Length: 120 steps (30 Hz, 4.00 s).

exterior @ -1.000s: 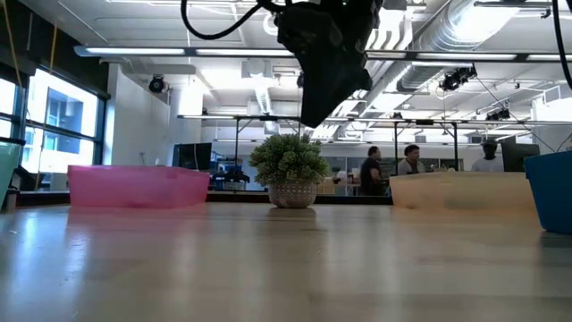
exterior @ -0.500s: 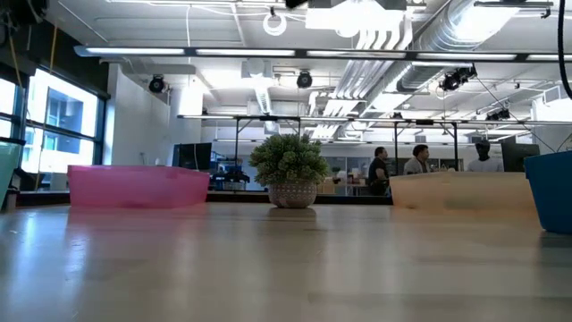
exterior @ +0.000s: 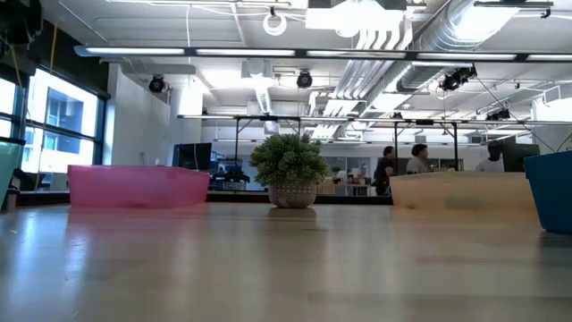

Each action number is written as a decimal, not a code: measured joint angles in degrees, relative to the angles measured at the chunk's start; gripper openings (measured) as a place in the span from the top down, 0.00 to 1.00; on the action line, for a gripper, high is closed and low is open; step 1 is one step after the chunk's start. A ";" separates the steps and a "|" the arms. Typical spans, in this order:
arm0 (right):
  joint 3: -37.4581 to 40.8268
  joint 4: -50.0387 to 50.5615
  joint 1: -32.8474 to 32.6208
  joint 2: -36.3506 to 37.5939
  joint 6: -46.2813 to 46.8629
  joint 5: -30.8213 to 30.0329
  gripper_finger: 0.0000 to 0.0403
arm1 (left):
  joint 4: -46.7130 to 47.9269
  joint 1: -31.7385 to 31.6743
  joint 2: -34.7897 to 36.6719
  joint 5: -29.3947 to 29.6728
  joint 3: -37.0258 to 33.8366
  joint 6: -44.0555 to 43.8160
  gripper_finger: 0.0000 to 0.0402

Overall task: Sort crayons/erasers/pens/pencils in bins
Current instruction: Return to Home Position

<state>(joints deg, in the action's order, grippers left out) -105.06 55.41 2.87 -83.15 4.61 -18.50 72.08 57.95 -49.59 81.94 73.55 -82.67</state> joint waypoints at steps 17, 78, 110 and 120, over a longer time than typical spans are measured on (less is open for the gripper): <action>37.73 -12.39 7.72 33.40 1.56 4.27 0.79 | -10.71 -7.32 1.97 -14.88 -0.01 6.87 1.00; 86.64 -33.03 7.70 79.02 20.48 6.60 0.79 | -96.27 -51.19 43.56 -64.81 -69.64 57.42 1.00; 103.43 -54.59 7.70 78.24 17.72 11.22 0.79 | -83.35 -51.19 49.38 -55.51 -72.81 70.54 1.00; 103.41 -54.48 7.70 78.24 18.90 11.23 0.79 | -82.10 -51.19 49.36 -54.26 -72.81 69.79 1.00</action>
<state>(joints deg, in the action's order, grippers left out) -1.65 0.93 10.57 -4.91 23.51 -7.27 -10.02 6.76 -0.23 27.68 0.73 -12.88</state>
